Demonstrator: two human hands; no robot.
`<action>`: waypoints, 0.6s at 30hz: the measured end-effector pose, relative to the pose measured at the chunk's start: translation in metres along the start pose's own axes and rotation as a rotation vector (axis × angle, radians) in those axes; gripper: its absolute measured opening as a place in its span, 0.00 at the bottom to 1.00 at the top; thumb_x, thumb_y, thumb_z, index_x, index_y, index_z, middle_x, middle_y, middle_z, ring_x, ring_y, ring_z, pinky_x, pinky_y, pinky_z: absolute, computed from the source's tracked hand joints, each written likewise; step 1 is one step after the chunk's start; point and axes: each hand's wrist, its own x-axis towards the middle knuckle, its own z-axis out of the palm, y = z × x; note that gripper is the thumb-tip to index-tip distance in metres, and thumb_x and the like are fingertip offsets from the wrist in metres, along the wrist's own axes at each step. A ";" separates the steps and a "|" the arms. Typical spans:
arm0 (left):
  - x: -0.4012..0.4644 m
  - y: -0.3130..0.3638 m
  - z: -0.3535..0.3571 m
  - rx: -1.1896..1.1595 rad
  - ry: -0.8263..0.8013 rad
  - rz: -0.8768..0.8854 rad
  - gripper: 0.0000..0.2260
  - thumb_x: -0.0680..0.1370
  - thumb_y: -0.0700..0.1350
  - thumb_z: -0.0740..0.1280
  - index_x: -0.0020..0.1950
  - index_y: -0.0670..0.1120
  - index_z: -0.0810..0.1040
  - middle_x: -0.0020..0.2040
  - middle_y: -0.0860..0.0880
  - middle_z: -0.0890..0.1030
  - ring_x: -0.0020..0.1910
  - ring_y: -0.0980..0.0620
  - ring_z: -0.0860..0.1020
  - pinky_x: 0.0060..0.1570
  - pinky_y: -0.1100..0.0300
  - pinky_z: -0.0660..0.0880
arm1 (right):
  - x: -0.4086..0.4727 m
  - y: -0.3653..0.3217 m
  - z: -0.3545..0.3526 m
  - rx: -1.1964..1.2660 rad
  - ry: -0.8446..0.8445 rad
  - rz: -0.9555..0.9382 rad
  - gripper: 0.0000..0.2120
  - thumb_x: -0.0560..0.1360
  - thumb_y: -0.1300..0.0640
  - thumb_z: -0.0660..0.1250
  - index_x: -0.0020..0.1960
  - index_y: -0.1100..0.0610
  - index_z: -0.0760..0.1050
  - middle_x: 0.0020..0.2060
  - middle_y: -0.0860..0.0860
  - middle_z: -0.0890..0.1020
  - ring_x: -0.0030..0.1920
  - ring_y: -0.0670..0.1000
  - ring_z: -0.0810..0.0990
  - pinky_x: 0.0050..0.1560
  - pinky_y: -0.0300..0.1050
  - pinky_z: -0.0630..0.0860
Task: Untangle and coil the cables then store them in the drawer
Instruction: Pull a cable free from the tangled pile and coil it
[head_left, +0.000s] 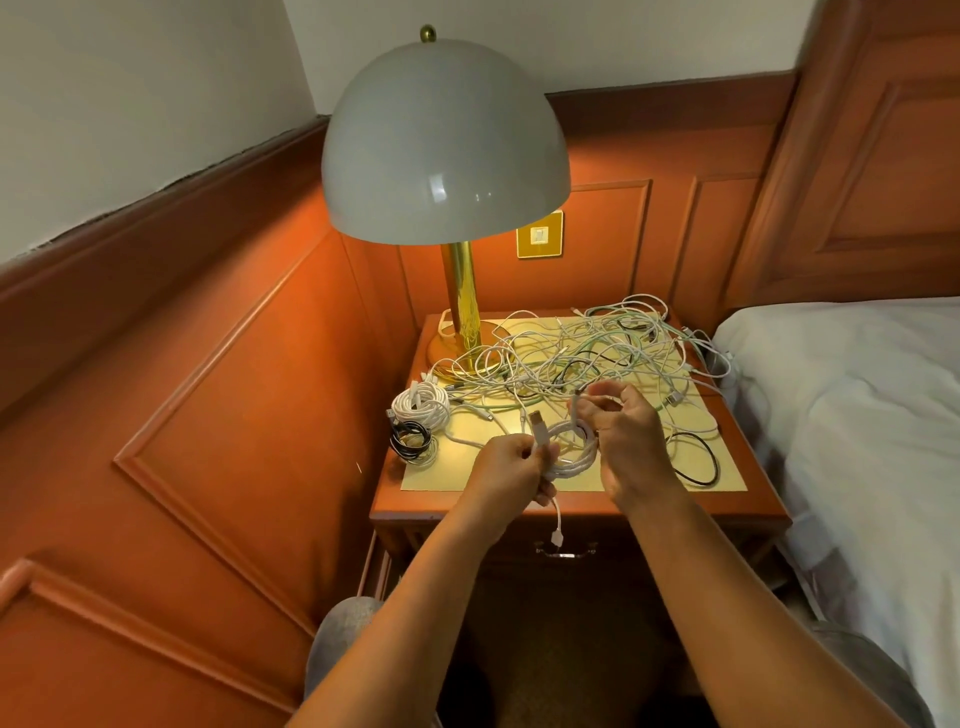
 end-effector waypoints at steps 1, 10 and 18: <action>0.001 -0.003 -0.003 -0.078 -0.006 -0.022 0.10 0.81 0.43 0.63 0.45 0.38 0.76 0.34 0.44 0.76 0.28 0.54 0.76 0.30 0.62 0.75 | 0.002 0.006 0.000 -0.084 -0.012 -0.030 0.05 0.77 0.64 0.67 0.50 0.57 0.74 0.45 0.55 0.78 0.47 0.53 0.77 0.44 0.42 0.75; 0.008 -0.039 -0.023 -0.231 0.073 -0.153 0.11 0.83 0.44 0.61 0.46 0.39 0.76 0.35 0.45 0.76 0.30 0.54 0.76 0.29 0.66 0.73 | 0.001 0.064 0.016 -0.650 -0.157 -0.311 0.04 0.76 0.59 0.69 0.50 0.58 0.76 0.46 0.52 0.79 0.46 0.48 0.78 0.42 0.38 0.73; 0.016 -0.077 -0.053 -0.107 0.229 -0.215 0.09 0.83 0.43 0.60 0.45 0.44 0.76 0.38 0.46 0.77 0.36 0.52 0.75 0.40 0.56 0.74 | 0.007 0.098 0.056 -0.713 -0.220 -0.137 0.10 0.77 0.51 0.68 0.53 0.56 0.79 0.42 0.50 0.81 0.42 0.51 0.79 0.41 0.43 0.74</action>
